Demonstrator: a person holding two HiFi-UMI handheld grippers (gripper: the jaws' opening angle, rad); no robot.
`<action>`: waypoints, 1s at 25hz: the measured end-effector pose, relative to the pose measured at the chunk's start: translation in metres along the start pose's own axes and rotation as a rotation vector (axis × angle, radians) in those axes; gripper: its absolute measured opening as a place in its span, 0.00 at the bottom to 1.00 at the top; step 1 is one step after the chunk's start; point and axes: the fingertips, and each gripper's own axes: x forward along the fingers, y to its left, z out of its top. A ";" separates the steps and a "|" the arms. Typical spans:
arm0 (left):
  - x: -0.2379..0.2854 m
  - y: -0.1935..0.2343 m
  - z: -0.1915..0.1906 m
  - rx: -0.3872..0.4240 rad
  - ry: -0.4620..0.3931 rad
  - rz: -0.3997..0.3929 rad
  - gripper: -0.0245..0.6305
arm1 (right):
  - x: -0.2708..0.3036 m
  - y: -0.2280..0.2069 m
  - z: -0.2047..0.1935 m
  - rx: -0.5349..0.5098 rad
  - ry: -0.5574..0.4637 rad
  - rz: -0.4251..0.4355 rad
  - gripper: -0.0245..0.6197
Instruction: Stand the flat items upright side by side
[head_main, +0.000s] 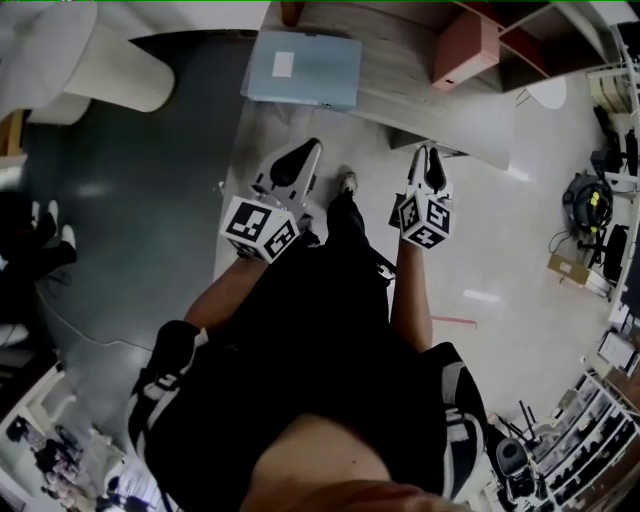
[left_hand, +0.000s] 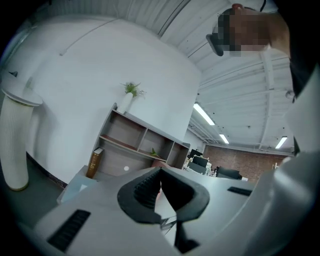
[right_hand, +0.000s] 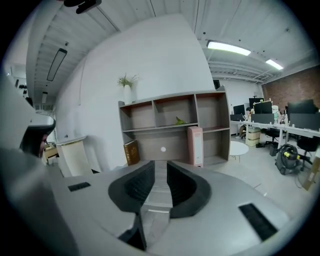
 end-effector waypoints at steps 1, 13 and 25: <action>-0.008 0.000 0.001 -0.001 -0.004 0.005 0.07 | -0.011 0.007 0.001 0.005 -0.003 0.007 0.17; -0.056 -0.036 0.016 0.099 -0.074 0.065 0.07 | -0.103 0.070 0.027 -0.026 -0.037 0.201 0.08; -0.050 -0.057 -0.008 0.152 -0.051 0.110 0.07 | -0.111 0.064 0.015 -0.032 -0.019 0.295 0.08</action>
